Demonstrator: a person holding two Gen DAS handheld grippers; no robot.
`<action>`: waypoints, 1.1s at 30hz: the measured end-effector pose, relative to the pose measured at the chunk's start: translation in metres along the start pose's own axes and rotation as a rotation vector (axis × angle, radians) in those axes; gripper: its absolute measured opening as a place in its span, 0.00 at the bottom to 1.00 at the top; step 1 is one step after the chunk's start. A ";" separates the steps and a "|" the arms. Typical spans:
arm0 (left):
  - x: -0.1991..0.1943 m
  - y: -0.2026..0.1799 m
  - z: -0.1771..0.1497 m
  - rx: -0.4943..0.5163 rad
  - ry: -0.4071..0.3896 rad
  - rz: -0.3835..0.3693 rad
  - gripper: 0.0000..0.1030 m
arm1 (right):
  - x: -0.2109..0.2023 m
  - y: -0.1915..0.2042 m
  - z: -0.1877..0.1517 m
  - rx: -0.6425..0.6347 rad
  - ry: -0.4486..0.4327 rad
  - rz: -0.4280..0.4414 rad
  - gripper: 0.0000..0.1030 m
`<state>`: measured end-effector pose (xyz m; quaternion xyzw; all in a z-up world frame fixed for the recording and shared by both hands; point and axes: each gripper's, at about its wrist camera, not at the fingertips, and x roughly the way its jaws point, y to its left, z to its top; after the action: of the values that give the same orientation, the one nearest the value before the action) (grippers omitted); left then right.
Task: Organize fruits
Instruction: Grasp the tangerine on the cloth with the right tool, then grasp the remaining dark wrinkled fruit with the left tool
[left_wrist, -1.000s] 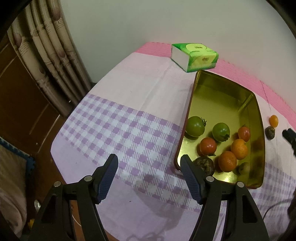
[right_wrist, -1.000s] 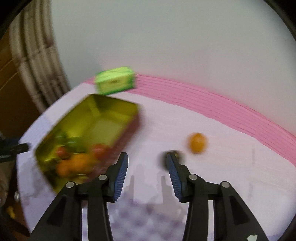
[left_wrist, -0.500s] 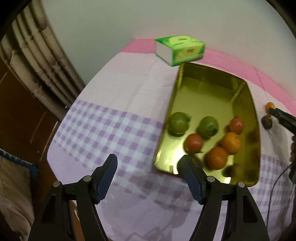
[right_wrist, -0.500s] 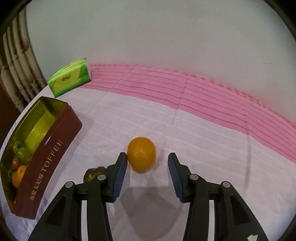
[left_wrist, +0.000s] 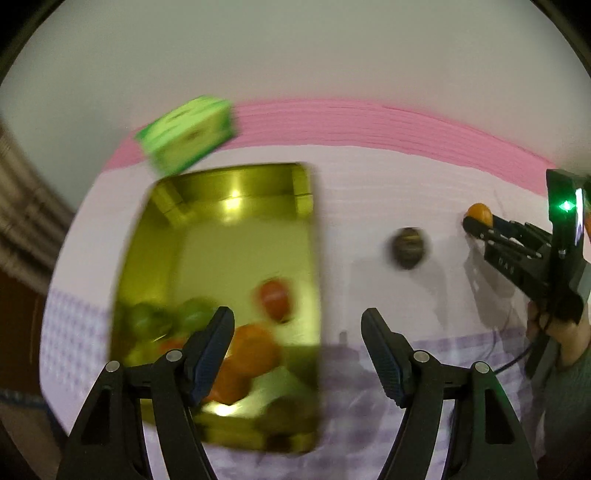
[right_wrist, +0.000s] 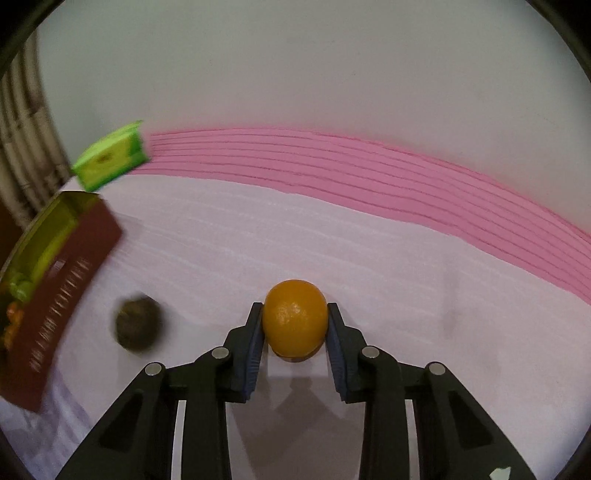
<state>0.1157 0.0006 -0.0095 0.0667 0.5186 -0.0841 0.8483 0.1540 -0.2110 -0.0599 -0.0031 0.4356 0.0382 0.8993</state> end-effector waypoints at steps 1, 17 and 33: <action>0.004 -0.012 0.004 0.027 -0.004 -0.017 0.70 | -0.006 -0.013 -0.007 0.020 0.001 -0.024 0.29; 0.075 -0.078 0.042 0.046 0.112 -0.118 0.65 | -0.036 -0.077 -0.048 0.102 -0.008 -0.127 0.31; 0.076 -0.086 0.031 0.096 0.122 -0.072 0.39 | -0.039 -0.081 -0.052 0.091 -0.005 -0.098 0.44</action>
<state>0.1582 -0.0954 -0.0657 0.0936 0.5668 -0.1349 0.8073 0.0948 -0.2960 -0.0642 0.0167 0.4341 -0.0259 0.9004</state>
